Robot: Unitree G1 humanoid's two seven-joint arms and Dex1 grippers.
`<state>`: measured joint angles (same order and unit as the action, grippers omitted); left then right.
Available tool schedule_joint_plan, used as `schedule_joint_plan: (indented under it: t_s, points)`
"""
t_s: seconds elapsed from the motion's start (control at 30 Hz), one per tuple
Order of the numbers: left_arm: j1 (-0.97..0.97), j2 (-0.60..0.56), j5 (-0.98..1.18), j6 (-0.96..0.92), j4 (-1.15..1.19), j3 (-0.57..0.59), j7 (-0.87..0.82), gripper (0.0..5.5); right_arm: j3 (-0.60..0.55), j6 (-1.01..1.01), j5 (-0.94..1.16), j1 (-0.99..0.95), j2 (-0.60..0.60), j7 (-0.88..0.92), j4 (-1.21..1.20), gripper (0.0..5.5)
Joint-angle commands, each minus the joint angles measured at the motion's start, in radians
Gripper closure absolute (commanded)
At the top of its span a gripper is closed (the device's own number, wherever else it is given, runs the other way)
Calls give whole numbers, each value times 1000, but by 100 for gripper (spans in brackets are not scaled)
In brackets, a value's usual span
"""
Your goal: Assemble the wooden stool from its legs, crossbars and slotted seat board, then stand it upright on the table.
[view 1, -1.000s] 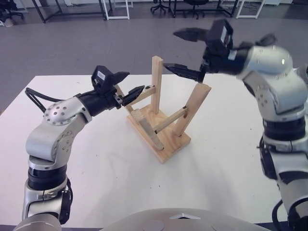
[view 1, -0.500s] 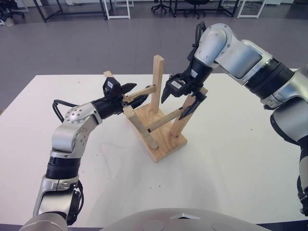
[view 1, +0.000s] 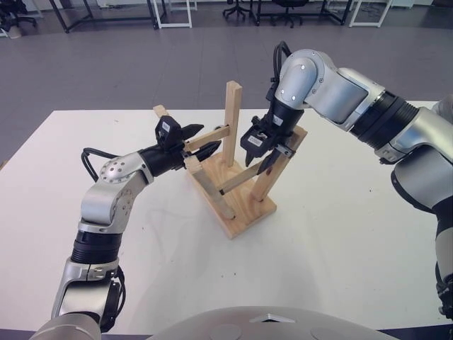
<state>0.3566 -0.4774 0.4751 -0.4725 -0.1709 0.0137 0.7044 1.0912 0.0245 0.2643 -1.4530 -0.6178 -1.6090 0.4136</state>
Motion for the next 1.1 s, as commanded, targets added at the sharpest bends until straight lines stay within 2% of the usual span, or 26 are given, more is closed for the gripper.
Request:
schedule_joint_plan:
  t_s: [0.03, 0.1, 0.47, 0.73, 0.77, 0.83, 1.1]
  points:
    - [-5, -11, -13, -7, 5, -1, 7, 193, 29, -3, 28, -14, -24, -5, -19, 472]
    - [-4, -14, -18, -2, 19, -1, 13, 193, 36, -5, 45, -20, -29, -5, -25, 492]
    - [-4, -42, -41, 39, 105, 20, 45, 193, 67, 9, 57, -16, -67, -5, -53, 494]
    - [-5, -36, -41, 51, 102, 13, 52, 193, -58, 7, 11, 30, 13, -5, 6, 494]
    - [-4, -36, -41, 53, 103, 13, 54, 193, -66, 1, 13, 33, 15, -5, 4, 460]
    - [-5, -38, -39, 55, 102, 15, 56, 193, -79, -5, 18, 35, 19, -5, -1, 435]
    - [2, -38, -34, 54, 93, 20, 53, 193, -199, 10, -40, 27, 79, -5, 72, 273]
